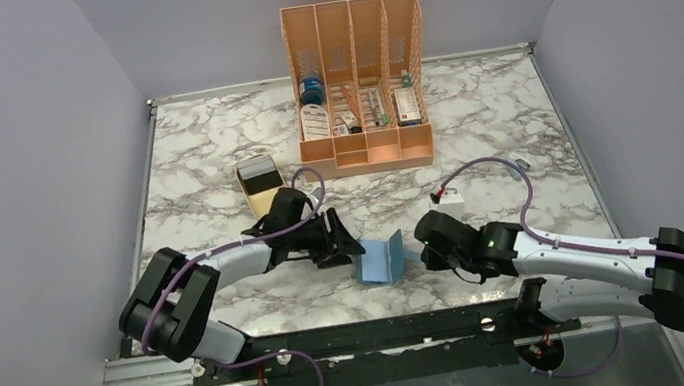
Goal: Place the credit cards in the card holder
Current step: Open the card holder at the center of the board.
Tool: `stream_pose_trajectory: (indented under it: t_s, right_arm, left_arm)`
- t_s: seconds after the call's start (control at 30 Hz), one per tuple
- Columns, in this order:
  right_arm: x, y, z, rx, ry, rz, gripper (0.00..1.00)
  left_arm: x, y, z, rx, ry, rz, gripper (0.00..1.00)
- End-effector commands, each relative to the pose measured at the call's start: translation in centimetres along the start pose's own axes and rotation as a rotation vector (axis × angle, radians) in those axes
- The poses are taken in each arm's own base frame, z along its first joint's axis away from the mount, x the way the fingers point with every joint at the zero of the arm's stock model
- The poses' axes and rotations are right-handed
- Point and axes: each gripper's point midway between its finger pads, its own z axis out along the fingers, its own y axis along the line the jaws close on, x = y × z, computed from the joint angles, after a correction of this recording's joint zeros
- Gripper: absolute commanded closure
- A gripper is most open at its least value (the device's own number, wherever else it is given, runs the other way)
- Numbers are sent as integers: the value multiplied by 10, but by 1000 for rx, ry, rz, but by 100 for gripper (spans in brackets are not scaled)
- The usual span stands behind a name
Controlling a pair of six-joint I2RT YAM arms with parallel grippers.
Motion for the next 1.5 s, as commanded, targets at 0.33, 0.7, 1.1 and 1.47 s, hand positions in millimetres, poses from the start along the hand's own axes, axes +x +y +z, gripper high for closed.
stream_pose_trajectory:
  t_s: [0.33, 0.7, 1.1, 1.47]
  right_arm:
    - [2, -9, 6, 18, -22, 21, 99]
    - [-16, 29, -13, -91, 3, -12, 70]
    - [-48, 113, -47, -403, 6, -16, 63]
    - [-30, 125, -12, -407, 47, -24, 65]
  left_arm:
    - [1, -15, 18, 80, 30, 40, 73]
    - [-1, -22, 1, 57, -36, 46, 100]
    - [-14, -17, -29, -137, -127, 131, 100]
    - [-11, -19, -35, -160, -124, 130, 95]
